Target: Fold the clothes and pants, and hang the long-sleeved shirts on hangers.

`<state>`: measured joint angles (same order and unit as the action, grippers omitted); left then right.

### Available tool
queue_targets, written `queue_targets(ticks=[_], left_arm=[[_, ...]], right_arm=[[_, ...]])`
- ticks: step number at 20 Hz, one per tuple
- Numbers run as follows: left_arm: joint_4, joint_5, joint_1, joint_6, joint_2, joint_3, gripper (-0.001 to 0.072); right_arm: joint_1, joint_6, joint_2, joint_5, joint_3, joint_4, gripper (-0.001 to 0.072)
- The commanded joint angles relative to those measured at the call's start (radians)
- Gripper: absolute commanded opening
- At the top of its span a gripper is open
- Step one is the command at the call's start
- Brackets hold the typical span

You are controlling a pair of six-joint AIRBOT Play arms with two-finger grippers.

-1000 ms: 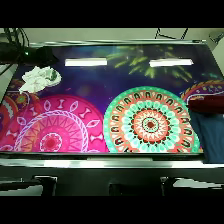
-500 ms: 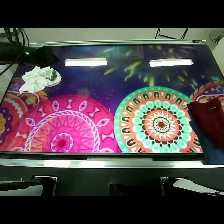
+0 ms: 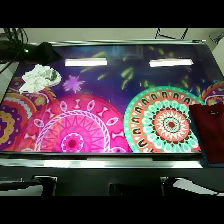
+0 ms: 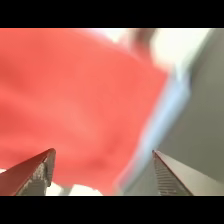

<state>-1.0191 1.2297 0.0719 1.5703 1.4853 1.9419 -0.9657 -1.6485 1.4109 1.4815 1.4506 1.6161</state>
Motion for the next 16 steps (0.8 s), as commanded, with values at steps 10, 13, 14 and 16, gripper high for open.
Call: queue_targets(ticks=[10,13,14,16], left_arm=[[-0.579,0.368,0.055,0.071,0.136,-0.103,0.0700],[-0.547,0.206,0.061,0.071,0.048,-0.302,0.0699],[-0.547,0.186,0.061,0.072,0.038,-0.325,0.0700],[-0.548,0.188,0.060,0.071,0.042,-0.326,0.0701]], right_arm=[[0.752,0.008,0.161,0.096,0.290,-0.332,0.0625],[0.831,-0.003,0.164,0.087,0.203,-0.278,0.0633],[0.843,-0.008,0.164,0.087,0.196,-0.271,0.0633],[0.846,-0.008,0.164,0.099,0.197,-0.273,0.0632]])
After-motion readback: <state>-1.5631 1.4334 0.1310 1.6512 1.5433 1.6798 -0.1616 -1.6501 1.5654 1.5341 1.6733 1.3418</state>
